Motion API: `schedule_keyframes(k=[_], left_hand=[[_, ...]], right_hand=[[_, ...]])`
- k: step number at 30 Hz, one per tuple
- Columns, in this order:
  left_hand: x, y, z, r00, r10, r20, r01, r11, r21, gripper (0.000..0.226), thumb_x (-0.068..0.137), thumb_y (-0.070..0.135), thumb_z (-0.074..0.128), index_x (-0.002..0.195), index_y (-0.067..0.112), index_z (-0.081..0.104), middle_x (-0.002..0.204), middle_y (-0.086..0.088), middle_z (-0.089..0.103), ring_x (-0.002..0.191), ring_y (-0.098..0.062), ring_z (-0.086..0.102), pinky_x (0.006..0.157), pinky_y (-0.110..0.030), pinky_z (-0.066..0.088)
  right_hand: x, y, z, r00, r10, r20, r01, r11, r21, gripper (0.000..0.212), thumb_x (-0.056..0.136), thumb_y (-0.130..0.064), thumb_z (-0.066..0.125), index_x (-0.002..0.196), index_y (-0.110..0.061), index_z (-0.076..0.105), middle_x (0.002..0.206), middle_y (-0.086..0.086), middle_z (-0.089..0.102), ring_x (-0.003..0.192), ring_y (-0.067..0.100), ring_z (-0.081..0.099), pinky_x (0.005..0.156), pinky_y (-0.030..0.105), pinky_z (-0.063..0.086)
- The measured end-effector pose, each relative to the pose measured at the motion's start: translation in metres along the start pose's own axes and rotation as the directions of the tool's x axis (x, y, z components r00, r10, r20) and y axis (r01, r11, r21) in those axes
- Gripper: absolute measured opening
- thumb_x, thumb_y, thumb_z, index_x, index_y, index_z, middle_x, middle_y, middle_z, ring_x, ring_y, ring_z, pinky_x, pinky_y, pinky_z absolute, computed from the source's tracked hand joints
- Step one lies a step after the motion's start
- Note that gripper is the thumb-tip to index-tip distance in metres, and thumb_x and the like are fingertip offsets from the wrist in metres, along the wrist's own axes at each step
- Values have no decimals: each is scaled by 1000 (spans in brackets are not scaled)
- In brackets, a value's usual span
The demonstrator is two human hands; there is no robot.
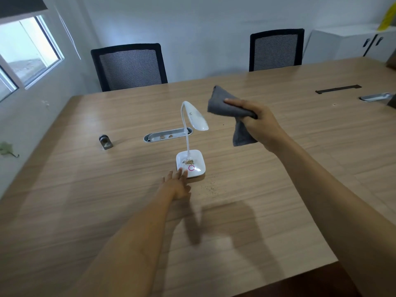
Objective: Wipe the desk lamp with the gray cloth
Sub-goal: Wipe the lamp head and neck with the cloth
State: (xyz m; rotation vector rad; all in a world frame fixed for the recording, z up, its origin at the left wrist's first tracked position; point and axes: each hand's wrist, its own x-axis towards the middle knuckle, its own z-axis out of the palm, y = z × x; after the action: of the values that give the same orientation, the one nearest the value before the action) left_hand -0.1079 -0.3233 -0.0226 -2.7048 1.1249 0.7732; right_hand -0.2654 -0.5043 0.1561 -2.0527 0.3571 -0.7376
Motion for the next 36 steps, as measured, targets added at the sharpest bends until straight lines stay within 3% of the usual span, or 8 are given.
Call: schedule_keyframes(k=[4, 7, 11, 16, 21, 27, 31, 36], left_hand=[[-2, 2, -1, 1000, 2, 4, -2, 1000, 28, 69, 99, 49, 28, 155, 25, -6, 163, 3, -15, 151, -30, -9, 122, -53, 2], [-2, 3, -3, 1000, -9, 12, 9, 1000, 27, 69, 99, 48, 28, 155, 26, -6, 163, 4, -15, 151, -30, -10, 122, -53, 1], [-3, 3, -3, 1000, -6, 11, 6, 1000, 25, 69, 99, 49, 28, 154, 26, -7, 163, 4, -16, 151, -29, -11, 122, -52, 1], [-4, 1, -4, 1000, 17, 17, -18, 999, 46, 68, 100, 47, 26, 155, 24, -8, 163, 2, -16, 151, -31, -10, 122, -53, 3], [-5, 1, -4, 999, 25, 22, -26, 999, 38, 68, 101, 47, 26, 154, 24, -9, 163, 1, -17, 151, -31, -11, 122, -53, 2], [-3, 1, -1, 1000, 13, 8, -13, 1000, 18, 66, 101, 40, 28, 154, 25, -7, 163, 2, -17, 151, -29, -12, 123, -52, 1], [-2, 0, 0, 1000, 6, 0, -6, 1000, -7, 65, 100, 38, 29, 155, 26, -6, 163, 4, -15, 151, -28, -12, 123, -49, -1], [-3, -1, -1, 1000, 23, 6, -23, 999, 32, 65, 101, 39, 27, 154, 24, -8, 163, 2, -17, 151, -30, -11, 123, -52, 2]], right_hand=[[18, -19, 13, 998, -61, 20, 61, 998, -5, 57, 82, 13, 42, 123, -19, 65, 126, 12, 60, 116, 21, 55, 101, 18, 41], [27, -32, 27, 984, -133, 115, 148, 980, -130, 62, 79, 14, 39, 120, -23, 67, 112, -3, 58, 104, 14, 55, 85, 0, 40], [29, -28, 30, 965, -156, 213, 209, 944, -254, 63, 78, 14, 37, 118, -24, 68, 119, 9, 59, 111, 25, 54, 97, 30, 45], [14, -3, 17, 992, -39, 120, 66, 972, -226, 61, 80, 14, 40, 121, -23, 66, 125, 7, 55, 116, 20, 52, 86, -4, 35], [13, -6, 9, 1000, -19, 6, 19, 994, -110, 61, 80, 16, 39, 123, -18, 64, 119, 10, 56, 118, 25, 53, 105, 30, 40], [24, -28, 23, 977, -140, 161, 165, 975, -151, 61, 81, 12, 40, 122, -25, 65, 120, 0, 52, 114, 13, 49, 96, 3, 35], [27, -24, 29, 957, -149, 251, 223, 927, -303, 66, 75, 11, 38, 119, -28, 68, 129, 10, 55, 121, 29, 50, 105, 44, 42], [26, -3, 24, 997, -23, 79, 48, 939, -341, 66, 79, 10, 37, 122, -33, 65, 131, 6, 54, 123, 25, 49, 104, 46, 42]])
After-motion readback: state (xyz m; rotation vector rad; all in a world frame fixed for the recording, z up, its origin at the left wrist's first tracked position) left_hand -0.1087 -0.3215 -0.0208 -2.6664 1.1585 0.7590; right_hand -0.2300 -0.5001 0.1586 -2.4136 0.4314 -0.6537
